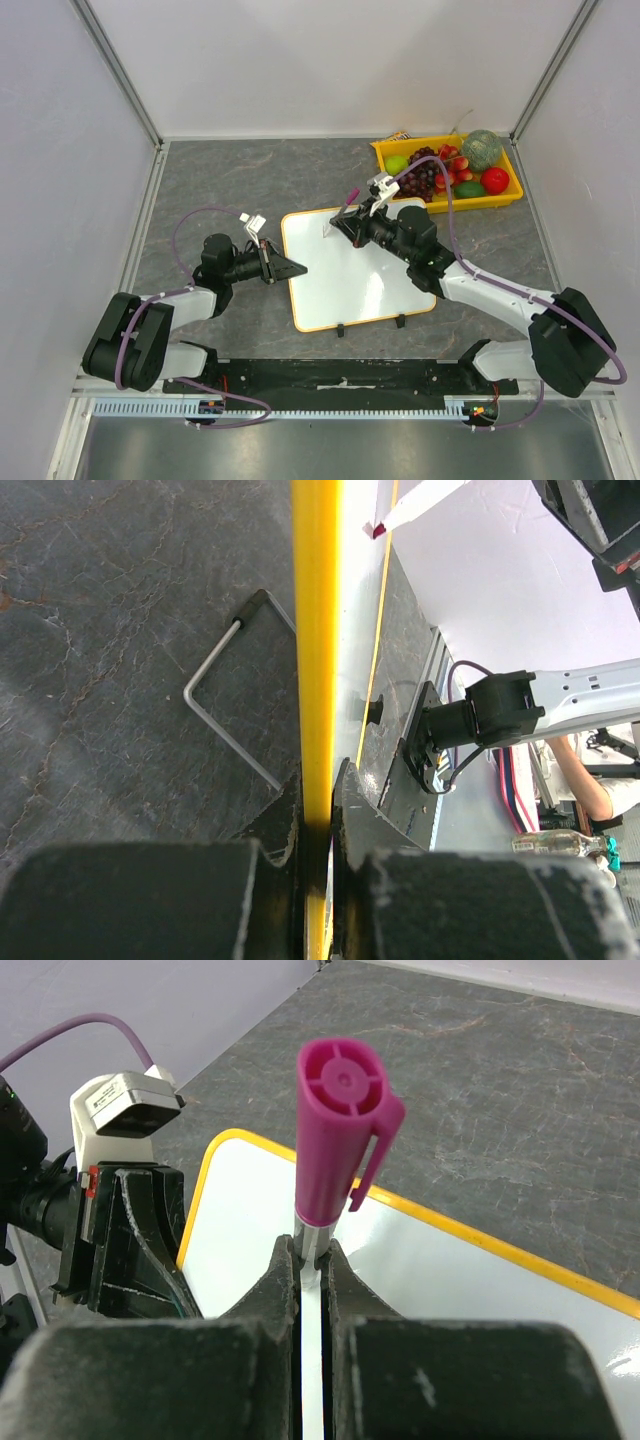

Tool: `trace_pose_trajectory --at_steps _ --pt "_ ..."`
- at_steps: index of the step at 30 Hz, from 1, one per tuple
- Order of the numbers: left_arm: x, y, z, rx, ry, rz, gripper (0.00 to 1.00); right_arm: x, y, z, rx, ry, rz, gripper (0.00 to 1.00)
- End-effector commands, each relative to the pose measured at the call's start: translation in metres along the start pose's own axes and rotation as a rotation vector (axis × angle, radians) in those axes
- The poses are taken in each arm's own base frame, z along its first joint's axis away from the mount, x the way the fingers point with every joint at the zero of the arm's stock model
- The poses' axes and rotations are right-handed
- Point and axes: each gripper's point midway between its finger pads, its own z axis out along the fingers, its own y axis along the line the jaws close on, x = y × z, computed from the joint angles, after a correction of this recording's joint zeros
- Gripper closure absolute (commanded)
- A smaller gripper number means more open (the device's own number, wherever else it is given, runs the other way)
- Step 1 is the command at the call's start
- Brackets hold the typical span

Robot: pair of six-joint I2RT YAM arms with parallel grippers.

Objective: Write a sentence on the whiteboard

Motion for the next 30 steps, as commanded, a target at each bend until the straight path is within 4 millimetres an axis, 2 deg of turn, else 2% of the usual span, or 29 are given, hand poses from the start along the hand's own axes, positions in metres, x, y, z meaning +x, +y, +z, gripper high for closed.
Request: trace_pose_trajectory --at_steps 1,5,7,10,17,21,30 --pt "0.011 0.051 -0.004 -0.21 -0.004 0.054 0.98 0.016 -0.003 -0.007 0.017 0.043 -0.012 1.0" --pt "0.011 0.051 -0.004 -0.209 -0.005 0.055 0.98 0.02 -0.002 -0.009 0.014 0.058 -0.015 1.0" --pt "0.011 0.052 -0.004 -0.211 -0.005 0.055 0.98 0.015 -0.002 -0.009 0.017 0.05 -0.021 1.0" --pt "0.012 0.051 -0.004 -0.21 -0.002 0.053 0.98 0.0 0.002 -0.011 0.017 0.021 -0.023 1.0" --pt "0.012 0.051 -0.004 -0.208 -0.001 0.053 0.98 -0.051 0.019 -0.011 -0.023 -0.094 -0.005 1.0" --pt "0.013 0.051 -0.004 -0.208 0.001 0.052 0.98 -0.059 0.014 -0.006 0.011 -0.117 -0.009 1.0" --pt "0.012 0.051 -0.003 -0.206 0.001 0.053 0.98 -0.058 0.007 0.008 0.043 -0.098 -0.012 1.0"
